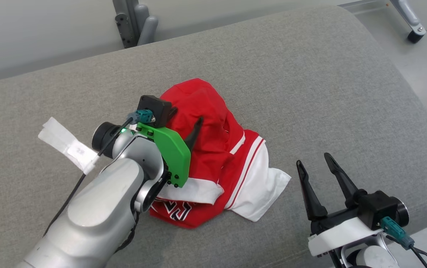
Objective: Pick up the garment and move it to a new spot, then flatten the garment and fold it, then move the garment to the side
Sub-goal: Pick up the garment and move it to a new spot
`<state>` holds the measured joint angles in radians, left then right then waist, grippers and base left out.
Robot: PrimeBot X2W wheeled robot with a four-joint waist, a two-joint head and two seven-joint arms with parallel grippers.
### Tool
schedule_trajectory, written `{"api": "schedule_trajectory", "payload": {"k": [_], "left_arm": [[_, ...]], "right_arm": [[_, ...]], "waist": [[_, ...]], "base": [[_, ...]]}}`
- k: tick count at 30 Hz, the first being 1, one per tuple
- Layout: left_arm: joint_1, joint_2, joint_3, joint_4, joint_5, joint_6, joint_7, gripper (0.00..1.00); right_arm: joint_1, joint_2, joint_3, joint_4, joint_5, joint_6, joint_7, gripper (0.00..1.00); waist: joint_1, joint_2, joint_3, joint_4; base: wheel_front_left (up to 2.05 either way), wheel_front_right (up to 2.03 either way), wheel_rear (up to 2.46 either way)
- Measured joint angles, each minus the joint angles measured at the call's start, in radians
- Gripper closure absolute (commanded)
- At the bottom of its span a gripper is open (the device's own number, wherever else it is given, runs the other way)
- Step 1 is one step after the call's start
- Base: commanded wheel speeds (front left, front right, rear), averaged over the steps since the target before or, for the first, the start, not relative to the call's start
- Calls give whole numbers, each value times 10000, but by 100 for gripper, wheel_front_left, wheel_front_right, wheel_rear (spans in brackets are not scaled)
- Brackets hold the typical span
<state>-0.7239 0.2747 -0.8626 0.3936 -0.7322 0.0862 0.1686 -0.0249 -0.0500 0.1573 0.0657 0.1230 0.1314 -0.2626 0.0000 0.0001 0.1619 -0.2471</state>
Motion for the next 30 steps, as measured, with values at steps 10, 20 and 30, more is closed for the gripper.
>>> {"api": "schedule_trajectory", "payload": {"k": [10,20,30], "left_arm": [[-317,36,-98,562,-50,-552,-71,100],[-1125,203,1413,-2487,-826,-357,-777,100],[-1262,2454,3202,-4709,-1294,407,-109,100]], "right_arm": [[15,0,-132,-25,153,-2,-2,0],[136,2,-295,2,130,0,0,0],[222,4,-345,8,150,0,-2,0]], "waist": [[0,0,143,-316],[0,0,17,342],[0,0,-244,716]], "base": [[0,0,0],[0,0,0],[0,0,0]]}}
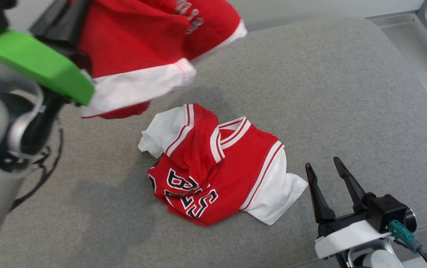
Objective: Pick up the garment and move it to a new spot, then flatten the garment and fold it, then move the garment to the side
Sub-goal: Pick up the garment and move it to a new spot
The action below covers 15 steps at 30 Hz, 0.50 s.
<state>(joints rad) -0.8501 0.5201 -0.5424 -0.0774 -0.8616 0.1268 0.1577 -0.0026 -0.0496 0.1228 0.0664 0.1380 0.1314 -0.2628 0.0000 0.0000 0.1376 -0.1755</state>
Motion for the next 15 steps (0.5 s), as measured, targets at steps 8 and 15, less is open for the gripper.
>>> {"api": "schedule_trajectory", "payload": {"k": [8,15], "left_arm": [[1261,3012,1741,420,-825,182,938,100],[2289,4065,2441,2721,-1070,150,694,100]], "right_arm": [[92,-6,-144,-102,13,-2,0,0],[-109,0,-96,-192,15,0,0,0]], "waist": [[0,0,122,224],[0,0,705,421]], "base": [[0,0,0],[0,0,0]]}}
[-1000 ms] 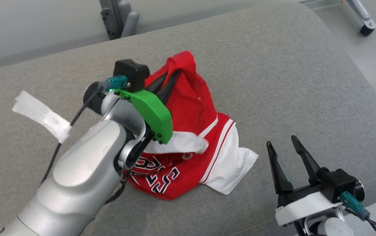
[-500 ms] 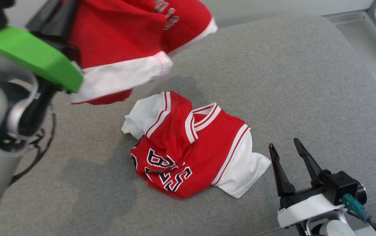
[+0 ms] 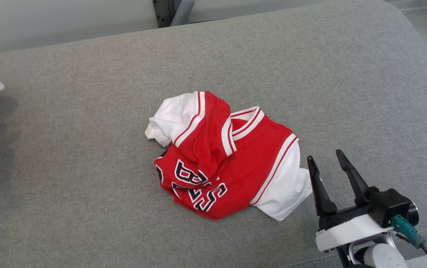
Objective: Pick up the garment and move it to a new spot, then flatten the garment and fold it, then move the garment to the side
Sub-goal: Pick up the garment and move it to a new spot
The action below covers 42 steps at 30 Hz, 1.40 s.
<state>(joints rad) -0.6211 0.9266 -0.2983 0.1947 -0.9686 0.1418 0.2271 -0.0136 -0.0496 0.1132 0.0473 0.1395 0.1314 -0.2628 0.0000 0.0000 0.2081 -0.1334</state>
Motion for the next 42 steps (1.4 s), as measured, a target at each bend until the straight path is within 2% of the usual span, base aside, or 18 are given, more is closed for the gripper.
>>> {"api": "schedule_trajectory", "payload": {"k": [5,10,13,18,23,25,26,29,35,39,42], "left_arm": [[255,130,123,2075,-56,-127,-430,100],[309,90,644,4288,-182,123,-1216,100],[317,29,744,5156,-142,105,-1902,100],[314,-316,698,6345,63,100,-2650,100],[283,-846,761,7187,-54,-290,-3264,100],[232,-980,765,7421,-125,-462,-3549,53],[172,-1058,775,7524,-140,-548,-3632,0],[10,-1383,1037,7804,-426,-890,-4025,0],[405,-1567,1070,7718,-579,-1862,-4418,0],[725,-1592,947,6681,-334,-1998,-4633,0],[1079,-1630,848,5294,-109,-1716,-4750,0]], "right_arm": [[-383,2,111,-29,-161,0,2,0],[-727,2,132,-105,-311,0,2,0],[-794,2,111,-138,-357,0,2,0],[-790,0,48,-123,-385,0,2,0],[-796,0,117,-58,-414,0,0,0],[-795,2,163,-33,-458,0,0,0],[-792,4,163,-4,-462,0,0,0],[-733,2,173,81,-479,0,0,0],[-102,10,-94,59,-575,0,2,0],[75,-67,-560,-314,-773,0,2,0],[198,-236,-844,-652,-817,0,2,0]], "waist": [[0,0,550,119],[0,0,1169,165],[1,0,1518,155],[1,0,1929,151],[1,0,1878,203],[1,0,1761,243],[1,0,1695,263],[1,0,1426,313],[1,0,568,358],[0,0,-105,435],[0,0,-609,522]], "base": [[0,0,0],[0,0,0],[0,0,0],[0,0,0],[0,0,0],[0,0,0],[0,0,0],[0,0,0],[0,0,0],[0,0,0],[0,0,0]]}}
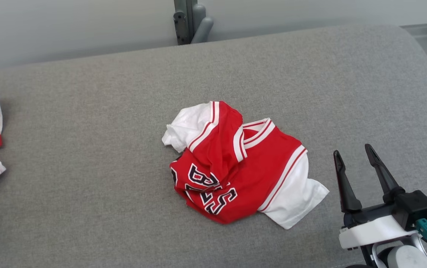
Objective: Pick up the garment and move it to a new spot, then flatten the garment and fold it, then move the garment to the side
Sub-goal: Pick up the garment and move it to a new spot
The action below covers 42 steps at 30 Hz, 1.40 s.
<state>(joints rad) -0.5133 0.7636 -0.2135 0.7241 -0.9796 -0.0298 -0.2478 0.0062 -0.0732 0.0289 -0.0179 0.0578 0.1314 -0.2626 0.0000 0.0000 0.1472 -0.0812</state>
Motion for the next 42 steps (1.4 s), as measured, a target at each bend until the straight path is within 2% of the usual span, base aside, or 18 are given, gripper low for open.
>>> {"api": "schedule_trajectory", "payload": {"k": [4,9,12,13,15,18,21,22,24,25,33,42], "left_arm": [[1231,-610,-115,-2771,-107,334,-40,0],[3767,-1290,-499,-6011,98,1390,-86,0],[5057,-1781,-508,-6951,802,1983,-117,0],[5469,-1810,-491,-7160,1434,2056,-119,0],[6000,-2466,-54,-7589,1881,2054,-159,0],[6792,-3053,25,-7825,3373,1567,-163,0],[7310,-3770,174,-7764,4380,782,-161,0],[7454,-4468,616,-7532,5101,50,-163,0],[7534,-4855,986,-7229,5588,-259,-163,0],[7556,-5102,1204,-7097,5699,-368,-163,0],[7480,-5975,1944,-6684,6625,-926,-163,0],[7158,-5944,1745,-6531,6786,-993,-163,0]], "right_arm": [[237,-173,-52,-316,-17,0,-2,0],[475,-307,96,-575,-10,0,-2,0],[562,-439,211,-489,6,0,-2,0],[605,-516,244,-430,8,0,-2,0],[690,-612,263,-267,21,0,-2,0],[774,-711,105,-10,86,-2,-2,0],[903,-688,-69,288,138,0,-2,0],[934,-652,-244,648,205,0,-2,0],[932,-617,-314,903,211,0,-2,0],[925,-570,-357,1014,213,0,0,0],[708,-309,-410,1331,176,0,0,0],[680,-194,-441,1427,173,0,-2,0]], "waist": [[-1,0,-628,148],[-1,0,-1215,322],[-1,0,-1383,391],[-1,0,-1401,395],[-1,0,-1391,374],[-1,0,-1399,318],[-1,0,-1439,281],[-1,0,-1451,244],[-1,0,-1442,189],[-1,0,-1436,156],[-1,0,-1367,61],[-1,1,-1482,40]], "base": [[0,0,0],[0,0,0],[0,0,0],[0,0,0],[0,0,0],[0,0,0],[0,0,0],[0,0,0],[0,0,0],[0,0,0],[0,0,0],[0,0,0]]}}
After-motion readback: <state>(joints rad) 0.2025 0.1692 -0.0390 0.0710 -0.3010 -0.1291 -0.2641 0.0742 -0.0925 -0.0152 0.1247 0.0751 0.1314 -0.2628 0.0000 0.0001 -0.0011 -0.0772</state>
